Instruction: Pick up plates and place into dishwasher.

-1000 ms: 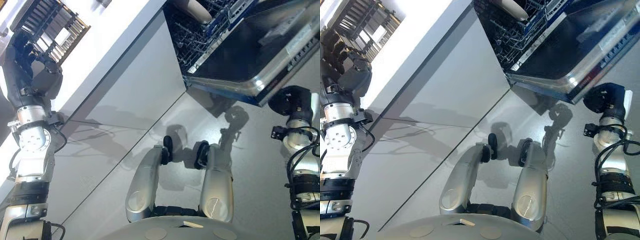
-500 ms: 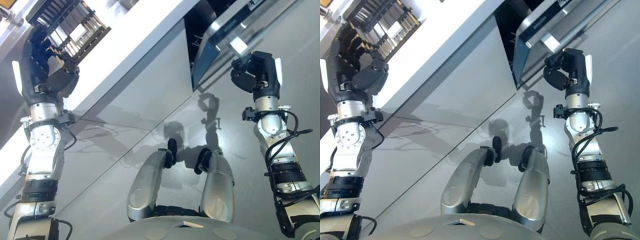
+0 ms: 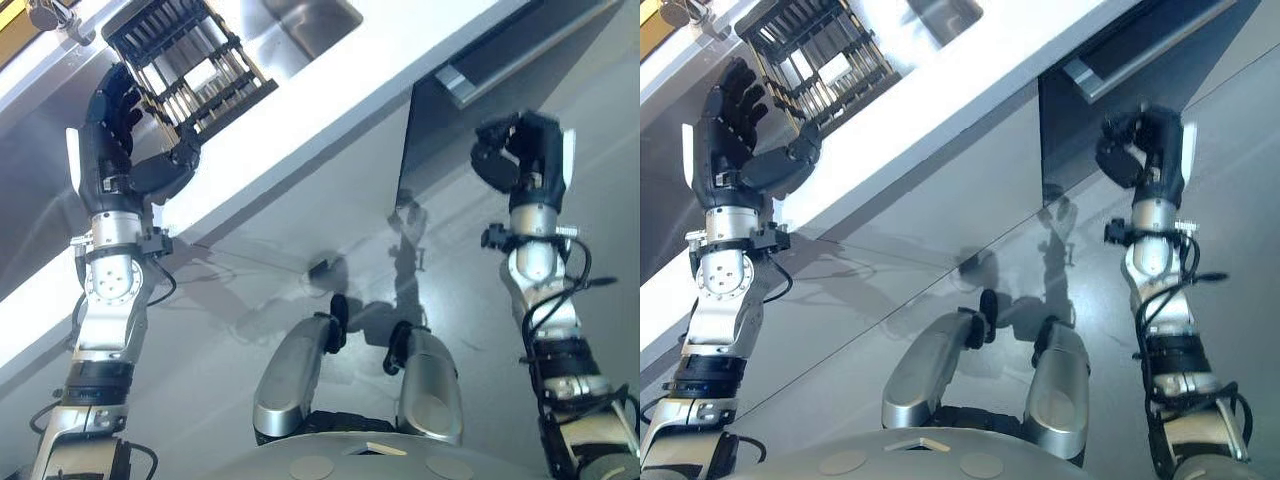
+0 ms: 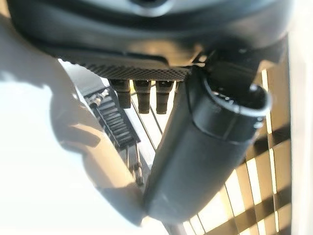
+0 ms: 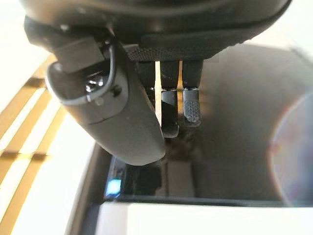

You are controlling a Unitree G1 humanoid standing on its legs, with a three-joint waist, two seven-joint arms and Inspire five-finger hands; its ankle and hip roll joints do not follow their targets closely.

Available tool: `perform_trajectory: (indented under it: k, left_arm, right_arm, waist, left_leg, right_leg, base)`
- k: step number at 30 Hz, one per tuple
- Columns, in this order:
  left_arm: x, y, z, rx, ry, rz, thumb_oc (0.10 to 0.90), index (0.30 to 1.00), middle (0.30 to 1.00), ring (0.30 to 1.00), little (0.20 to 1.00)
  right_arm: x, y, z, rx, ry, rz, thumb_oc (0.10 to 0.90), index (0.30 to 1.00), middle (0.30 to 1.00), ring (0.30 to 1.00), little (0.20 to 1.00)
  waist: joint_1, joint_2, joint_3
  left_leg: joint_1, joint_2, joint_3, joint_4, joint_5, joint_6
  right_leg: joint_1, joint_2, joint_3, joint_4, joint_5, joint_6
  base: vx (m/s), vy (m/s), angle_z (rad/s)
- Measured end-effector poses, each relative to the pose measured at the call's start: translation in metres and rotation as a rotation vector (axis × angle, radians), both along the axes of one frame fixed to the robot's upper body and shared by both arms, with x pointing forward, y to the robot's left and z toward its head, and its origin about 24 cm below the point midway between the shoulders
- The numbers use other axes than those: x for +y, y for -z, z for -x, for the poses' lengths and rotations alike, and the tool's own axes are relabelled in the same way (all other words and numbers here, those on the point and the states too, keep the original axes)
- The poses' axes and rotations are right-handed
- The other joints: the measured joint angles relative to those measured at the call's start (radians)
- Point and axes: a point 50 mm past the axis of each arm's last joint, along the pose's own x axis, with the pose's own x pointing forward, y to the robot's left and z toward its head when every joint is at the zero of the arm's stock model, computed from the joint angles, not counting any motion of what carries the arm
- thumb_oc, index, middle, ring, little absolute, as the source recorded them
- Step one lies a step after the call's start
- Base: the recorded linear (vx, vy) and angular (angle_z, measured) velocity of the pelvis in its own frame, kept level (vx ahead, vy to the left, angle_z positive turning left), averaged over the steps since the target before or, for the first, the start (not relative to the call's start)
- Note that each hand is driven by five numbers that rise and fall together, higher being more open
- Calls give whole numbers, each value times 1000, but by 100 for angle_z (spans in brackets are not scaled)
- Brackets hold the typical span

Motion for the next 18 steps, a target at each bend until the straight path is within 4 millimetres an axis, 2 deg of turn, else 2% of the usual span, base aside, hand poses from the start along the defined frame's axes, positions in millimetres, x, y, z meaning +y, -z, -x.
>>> perform_trajectory:
  k: [1,2,6,7,10,11,12,18]
  left_arm:
    - [6,5,6,19,-23,-11,800,900,900,900,900]
    - [9,9,9,33,-34,-12,800,900,900,900,900]
    - [16,27,20,104,-60,-5,800,900,900,900,900]
    - [16,29,20,115,-59,-8,800,900,900,900,900]
    - [17,33,19,141,-57,-21,800,900,900,900,900]
    - [18,36,19,156,-58,-23,800,900,900,900,900]
    - [18,37,19,161,-58,-23,800,900,900,900,900]
    - [16,42,17,201,-43,-18,800,900,900,900,900]
  right_arm:
    - [-4,19,13,54,33,-38,762,867,867,867,862]
    - [-6,31,22,85,60,-68,800,900,900,900,900]
    - [-11,73,51,244,108,-127,800,900,900,900,900]
    - [-11,89,60,314,117,-139,800,900,900,900,900]
    - [-8,122,74,483,122,-155,800,900,900,900,900]
    - [-7,137,81,562,127,-162,800,900,900,900,900]
    - [-7,142,82,592,128,-165,800,900,900,900,900]
    - [-6,198,130,920,191,-231,800,900,900,900,900]
  waist:
    - [-4,-28,-38]
    - [-13,-41,-48]
    - [-36,-91,-135]
    - [-42,-107,-154]
    - [-51,-128,-195]
    - [-56,-131,-207]
    - [-57,-131,-210]
    - [-65,-121,-252]
  left_leg:
    - [13,0,9,-29,5,5]
    - [40,1,8,-51,10,8]
    - [120,-3,17,-151,25,21]
    - [150,-4,24,-180,30,29]
    - [180,-9,28,-219,38,36]
    - [190,-11,27,-235,44,38]
    - [196,-12,27,-243,47,39]
    - [243,-15,22,-341,95,39]
  right_leg:
    - [9,11,17,-32,11,8]
    - [40,20,20,-65,23,16]
    - [127,40,48,-191,58,43]
    - [160,43,52,-230,70,51]
    - [193,49,76,-284,88,62]
    - [204,49,76,-301,95,65]
    - [208,49,76,-307,97,66]
    - [248,63,76,-389,135,68]
  base:
    - [73,25,-8]
    - [68,14,-7]
    - [10,-14,-4]
    - [-32,-29,0]
    - [-49,-40,-3]
    - [-54,-45,2]
    - [-48,-37,2]
    - [-62,-35,2]
